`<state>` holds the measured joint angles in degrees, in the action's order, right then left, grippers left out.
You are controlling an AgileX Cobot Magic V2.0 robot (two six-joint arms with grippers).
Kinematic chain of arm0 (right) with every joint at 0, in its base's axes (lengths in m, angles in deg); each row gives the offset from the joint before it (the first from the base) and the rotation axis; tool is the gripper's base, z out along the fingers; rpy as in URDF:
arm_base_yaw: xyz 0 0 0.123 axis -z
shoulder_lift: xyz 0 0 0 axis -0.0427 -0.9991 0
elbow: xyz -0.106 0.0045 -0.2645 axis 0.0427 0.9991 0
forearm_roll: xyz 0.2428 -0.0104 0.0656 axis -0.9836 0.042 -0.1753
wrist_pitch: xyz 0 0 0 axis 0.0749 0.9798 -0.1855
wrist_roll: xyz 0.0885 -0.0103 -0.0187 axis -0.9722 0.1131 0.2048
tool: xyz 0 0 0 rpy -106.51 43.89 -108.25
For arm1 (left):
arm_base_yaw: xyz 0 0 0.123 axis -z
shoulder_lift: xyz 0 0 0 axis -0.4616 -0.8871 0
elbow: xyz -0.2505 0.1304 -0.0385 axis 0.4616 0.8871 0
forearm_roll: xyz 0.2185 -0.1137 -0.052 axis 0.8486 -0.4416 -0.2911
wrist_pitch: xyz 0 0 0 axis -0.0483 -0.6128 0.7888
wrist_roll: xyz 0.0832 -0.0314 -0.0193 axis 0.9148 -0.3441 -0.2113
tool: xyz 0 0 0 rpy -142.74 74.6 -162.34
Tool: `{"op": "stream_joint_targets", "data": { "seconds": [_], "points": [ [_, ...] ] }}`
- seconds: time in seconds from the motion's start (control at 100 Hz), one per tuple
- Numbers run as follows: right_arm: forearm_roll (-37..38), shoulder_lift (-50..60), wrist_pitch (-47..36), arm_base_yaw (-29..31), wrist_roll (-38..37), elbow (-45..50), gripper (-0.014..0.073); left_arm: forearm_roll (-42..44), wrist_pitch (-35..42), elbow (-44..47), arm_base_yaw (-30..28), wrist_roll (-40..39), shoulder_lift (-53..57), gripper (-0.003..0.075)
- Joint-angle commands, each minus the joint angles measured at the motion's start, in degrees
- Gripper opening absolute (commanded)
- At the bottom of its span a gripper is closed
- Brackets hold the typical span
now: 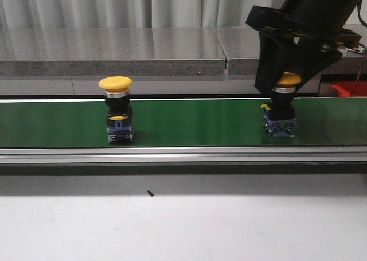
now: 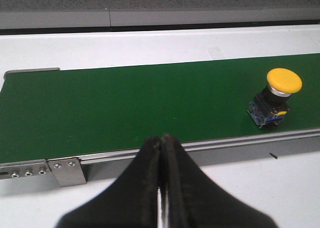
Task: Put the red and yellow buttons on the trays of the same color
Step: 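Lower the right gripper onto the leading yellow button and grasp it, then carry the yellow button into the yellow tray and open the right gripper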
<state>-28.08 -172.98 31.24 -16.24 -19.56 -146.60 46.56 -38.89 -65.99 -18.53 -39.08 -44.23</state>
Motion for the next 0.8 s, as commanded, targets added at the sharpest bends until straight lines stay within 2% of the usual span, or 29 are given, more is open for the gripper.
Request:
{"op": "stream_joint_targets", "data": {
  "seconds": [0.0, 0.11, 0.33, 0.79],
  "points": [
    [-1.5, 2.5, -0.7, 0.0, 1.0, -1.9, 0.0155, -0.3, 3.8, -1.5, 0.4, -0.4, -0.1, -0.0019],
    [-1.5, 3.1, -1.2, 0.1, 1.0, -1.9, 0.0024, -0.3, 3.8, -1.5, 0.4, -0.4, -0.1, -0.0019],
    [-0.9, 8.5, 0.7, 4.8, 1.0, -1.9, 0.0006, -0.3, 3.8, -1.5, 0.4, -0.4, -0.1, -0.0019],
    [0.2, 12.5, -1.5, 32.3, 0.3, -1.8, 0.0006, -0.3, 3.8, -1.5, 0.4, -0.4, -0.1, -0.0019]
  ]
}}
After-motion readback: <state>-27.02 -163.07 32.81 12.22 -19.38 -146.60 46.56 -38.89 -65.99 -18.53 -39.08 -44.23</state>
